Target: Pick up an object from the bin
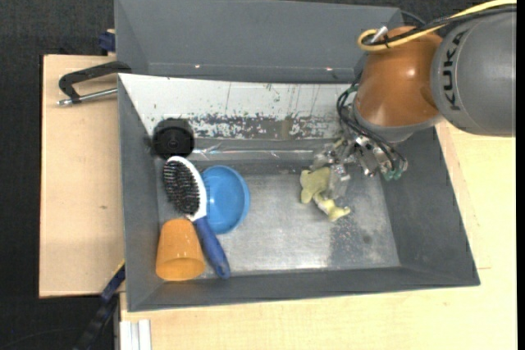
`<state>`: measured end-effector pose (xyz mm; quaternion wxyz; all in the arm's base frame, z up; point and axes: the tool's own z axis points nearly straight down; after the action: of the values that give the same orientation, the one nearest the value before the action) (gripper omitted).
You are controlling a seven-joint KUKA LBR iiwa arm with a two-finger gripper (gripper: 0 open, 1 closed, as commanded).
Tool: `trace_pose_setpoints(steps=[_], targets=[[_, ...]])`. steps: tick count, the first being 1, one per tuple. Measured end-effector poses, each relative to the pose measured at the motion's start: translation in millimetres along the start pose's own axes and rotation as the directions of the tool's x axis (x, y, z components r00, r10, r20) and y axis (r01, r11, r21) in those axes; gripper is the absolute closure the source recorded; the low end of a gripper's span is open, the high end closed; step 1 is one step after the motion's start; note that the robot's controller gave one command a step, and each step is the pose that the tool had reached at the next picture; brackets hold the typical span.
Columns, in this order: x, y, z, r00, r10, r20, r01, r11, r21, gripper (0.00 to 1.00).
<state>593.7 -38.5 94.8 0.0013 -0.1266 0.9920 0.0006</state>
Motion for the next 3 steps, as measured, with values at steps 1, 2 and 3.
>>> trace_pose_setpoints(steps=[1, 2, 3], targets=[[4.4, -18, -98, 0.999, -0.045, 0.012, 0.045, 0.999, 0.007, 1.00], [6.0, -16, -93, 0.999, -0.046, 0.004, 0.046, 0.999, 0.002, 0.00], [15.3, -30, 5, 0.988, -0.154, -0.003, 0.154, 0.988, -0.001, 0.00]])
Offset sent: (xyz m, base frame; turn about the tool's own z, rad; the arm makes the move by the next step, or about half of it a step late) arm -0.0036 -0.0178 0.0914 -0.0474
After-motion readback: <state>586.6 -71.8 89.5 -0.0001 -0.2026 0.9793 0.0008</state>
